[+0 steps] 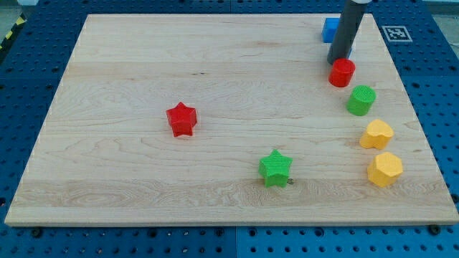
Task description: Move the blue triangle vertically to the blue cube
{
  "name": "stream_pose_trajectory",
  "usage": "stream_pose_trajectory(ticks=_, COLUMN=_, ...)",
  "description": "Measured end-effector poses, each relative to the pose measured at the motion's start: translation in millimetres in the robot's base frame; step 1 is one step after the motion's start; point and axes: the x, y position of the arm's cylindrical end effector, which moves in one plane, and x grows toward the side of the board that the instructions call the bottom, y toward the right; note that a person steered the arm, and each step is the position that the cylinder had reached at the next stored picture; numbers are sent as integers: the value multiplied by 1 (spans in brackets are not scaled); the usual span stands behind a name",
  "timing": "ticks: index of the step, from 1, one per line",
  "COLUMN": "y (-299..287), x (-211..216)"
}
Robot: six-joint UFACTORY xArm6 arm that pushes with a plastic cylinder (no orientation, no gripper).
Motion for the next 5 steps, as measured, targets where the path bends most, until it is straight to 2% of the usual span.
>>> stream_pose_trajectory(ticks=1, y=1, x=0)
stream_pose_trajectory(ticks=3, y=-56, x=30)
stream_pose_trajectory(ticks=5, y=-54, x=64)
